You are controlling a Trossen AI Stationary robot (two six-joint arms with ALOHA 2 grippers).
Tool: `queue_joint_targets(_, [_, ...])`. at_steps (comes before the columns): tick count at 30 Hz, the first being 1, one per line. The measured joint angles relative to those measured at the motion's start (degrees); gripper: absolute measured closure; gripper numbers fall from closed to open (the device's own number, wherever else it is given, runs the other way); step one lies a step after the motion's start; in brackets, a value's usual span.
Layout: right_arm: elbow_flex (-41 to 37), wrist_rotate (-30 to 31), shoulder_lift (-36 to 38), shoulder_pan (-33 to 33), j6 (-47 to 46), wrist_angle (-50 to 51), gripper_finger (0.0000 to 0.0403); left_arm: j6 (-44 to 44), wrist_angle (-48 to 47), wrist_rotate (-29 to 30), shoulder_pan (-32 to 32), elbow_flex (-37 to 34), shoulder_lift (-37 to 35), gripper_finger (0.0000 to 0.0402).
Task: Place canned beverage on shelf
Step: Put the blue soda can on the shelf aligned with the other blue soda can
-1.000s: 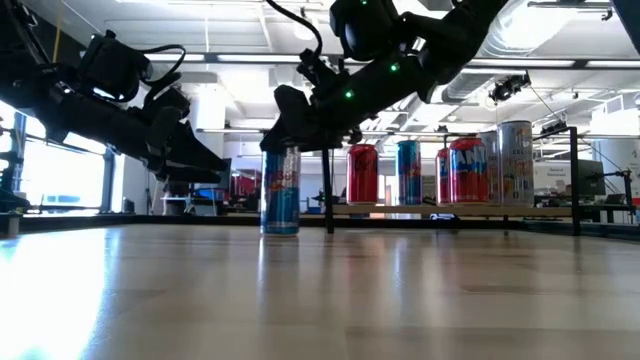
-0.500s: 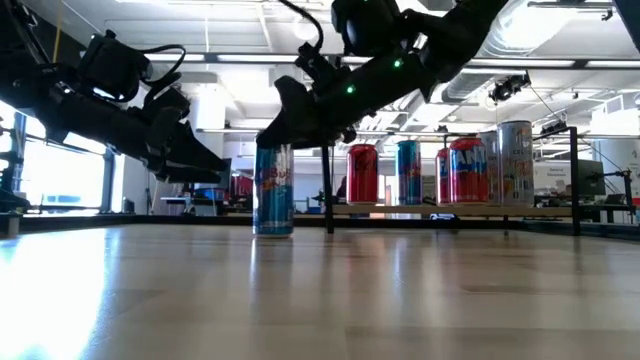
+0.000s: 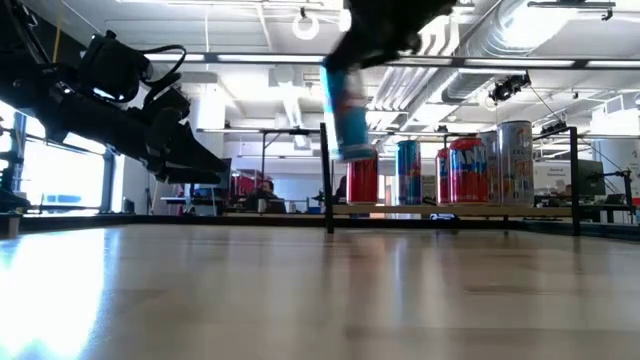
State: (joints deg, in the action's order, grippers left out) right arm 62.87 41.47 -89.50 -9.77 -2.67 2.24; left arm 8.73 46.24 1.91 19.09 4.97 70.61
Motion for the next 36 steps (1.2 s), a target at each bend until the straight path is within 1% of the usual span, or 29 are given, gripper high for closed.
queue_joint_targets(3, [0.00, 4.72, 3.53, 0.25, -5.13, 12.07, 0.0182, 0.00, 0.00, 0.00, 0.00, 0.00, 0.00, 0.0053])
queue_joint_targets(6, [-0.02, 7.33, 6.25, 1.74, -9.60, 20.51, 0.0182, 0.00, 0.02, 0.00, 0.00, 0.00, 0.00, 0.0053])
queue_joint_targets(10, [-0.02, 8.95, 8.15, 4.66, -11.72, 26.83, 0.0182, 0.02, 0.02, 0.00, 0.00, 0.00, 0.00, 0.0053])
queue_joint_targets(13, [-0.37, 9.11, 9.57, 7.52, -11.56, 28.28, 0.0182, 0.02, 0.00, 0.00, 0.00, 0.00, 0.00, 0.0053])
queue_joint_targets(15, [-3.54, 8.08, 11.51, 9.65, -9.97, 25.44, 0.0182, 0.02, -0.02, 0.00, 0.00, 0.00, 0.00, 0.0053])
queue_joint_targets(17, [-8.58, 4.62, 14.16, 11.80, -7.94, 19.50, 0.0182, 0.02, -0.02, -0.01, 0.00, 0.00, 0.00, 0.0053])
queue_joint_targets(20, [-16.29, -0.64, 18.65, 14.07, -1.75, 8.21, 0.0182, -0.36, 0.01, -0.02, 0.00, 0.00, 0.00, 0.0053])
queue_joint_targets(23, [-21.43, -5.88, 23.23, 17.56, 4.06, -0.68, 0.0182, -0.39, 0.26, 0.00, 0.00, 0.00, 0.00, 0.0053])
queue_joint_targets(25, [-23.36, -9.01, 25.72, 21.13, 5.91, -3.80, 0.0182, 0.05, 0.22, -0.11, -0.04, 0.00, 0.00, 0.0053])
queue_joint_targets(28, [-24.77, -15.17, 28.08, 26.95, 6.42, -5.11, 0.0182, 0.17, 0.19, -0.16, -0.21, 0.00, 0.00, 0.0053])
queue_joint_targets(32, [-25.60, -22.69, 27.67, 33.16, 5.76, -6.33, 0.0182, 0.15, 0.20, -0.17, -0.83, 0.00, 0.00, 0.0053])
queue_joint_targets(34, [-26.14, -24.96, 26.67, 34.76, 5.96, -8.49, 0.0182, 0.13, 0.15, -0.22, -0.85, 0.00, 0.00, 0.0053])
queue_joint_targets(36, [-27.05, -25.40, 26.10, 35.92, 6.13, -10.45, 0.0182, 0.13, 0.05, -0.17, -0.90, 0.00, 0.00, 0.0053])
